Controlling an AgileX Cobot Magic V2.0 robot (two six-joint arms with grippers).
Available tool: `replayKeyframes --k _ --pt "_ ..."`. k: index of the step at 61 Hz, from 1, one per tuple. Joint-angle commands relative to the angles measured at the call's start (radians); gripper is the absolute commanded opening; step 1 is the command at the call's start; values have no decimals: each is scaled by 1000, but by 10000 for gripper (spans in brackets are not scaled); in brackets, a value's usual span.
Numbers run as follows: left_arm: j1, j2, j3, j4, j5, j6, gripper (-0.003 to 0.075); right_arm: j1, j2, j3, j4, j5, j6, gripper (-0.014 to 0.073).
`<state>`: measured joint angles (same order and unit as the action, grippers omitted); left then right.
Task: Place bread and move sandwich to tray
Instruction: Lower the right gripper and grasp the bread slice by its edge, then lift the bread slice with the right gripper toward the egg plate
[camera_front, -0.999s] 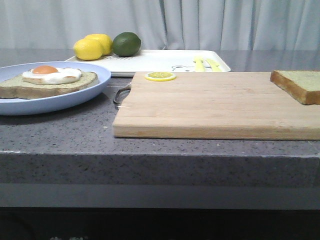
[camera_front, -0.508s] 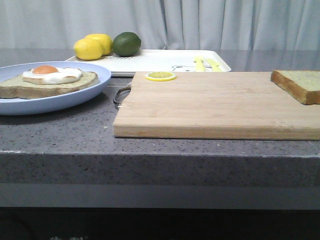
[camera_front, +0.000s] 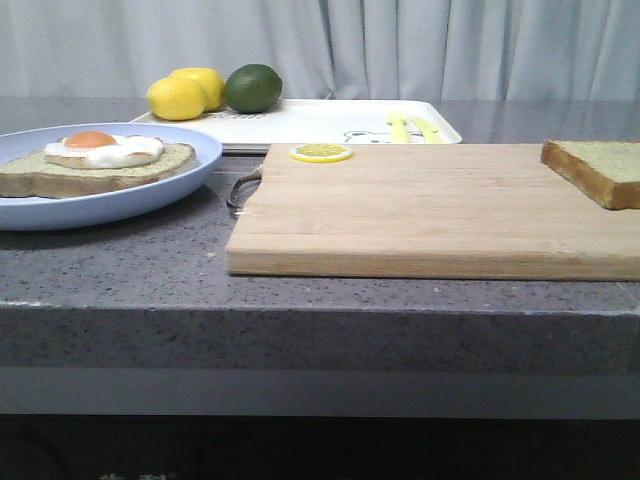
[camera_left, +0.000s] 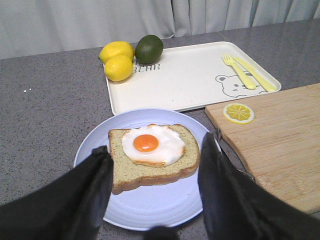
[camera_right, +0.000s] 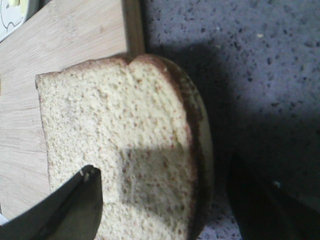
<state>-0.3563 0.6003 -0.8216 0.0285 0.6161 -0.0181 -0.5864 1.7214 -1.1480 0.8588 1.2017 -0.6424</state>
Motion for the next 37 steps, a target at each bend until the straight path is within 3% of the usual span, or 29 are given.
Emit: replayKeyframes --k 1,37 --pt "-9 8 -34 6 -85 1 388 0 -24 -25 47 138 -16 510" --pt "-9 8 -34 6 -85 1 388 0 -26 -25 103 140 -16 255"
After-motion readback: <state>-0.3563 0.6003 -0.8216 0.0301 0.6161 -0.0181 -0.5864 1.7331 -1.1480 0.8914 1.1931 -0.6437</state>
